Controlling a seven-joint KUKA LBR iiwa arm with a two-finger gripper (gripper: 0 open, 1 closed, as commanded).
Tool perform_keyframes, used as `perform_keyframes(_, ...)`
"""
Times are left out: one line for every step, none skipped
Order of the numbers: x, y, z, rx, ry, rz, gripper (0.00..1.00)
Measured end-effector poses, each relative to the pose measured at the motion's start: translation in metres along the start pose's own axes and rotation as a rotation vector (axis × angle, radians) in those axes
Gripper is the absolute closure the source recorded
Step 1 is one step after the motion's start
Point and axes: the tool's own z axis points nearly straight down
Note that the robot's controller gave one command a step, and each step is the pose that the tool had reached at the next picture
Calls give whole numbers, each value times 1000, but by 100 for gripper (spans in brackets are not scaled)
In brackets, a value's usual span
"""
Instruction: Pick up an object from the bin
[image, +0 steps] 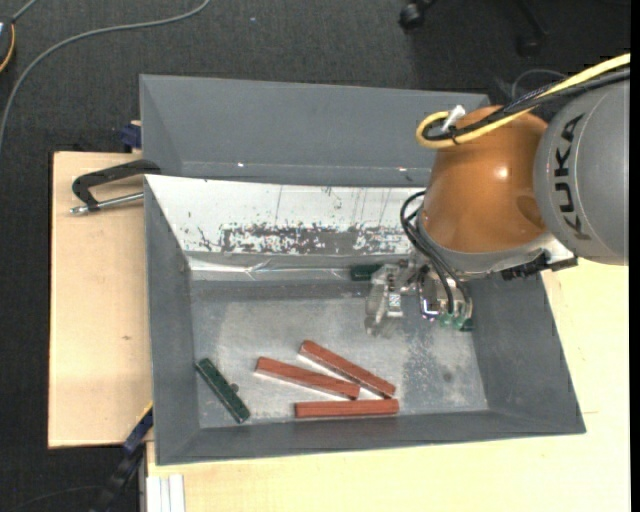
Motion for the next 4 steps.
perform_keyframes(2,0,4,2,9,0,0)
perform_keyframes(-16,14,140,2,19,-183,0)
perform_keyframes(-18,14,138,1,12,-182,100)
perform_keyframes(-24,14,-3,0,-1,-218,100)
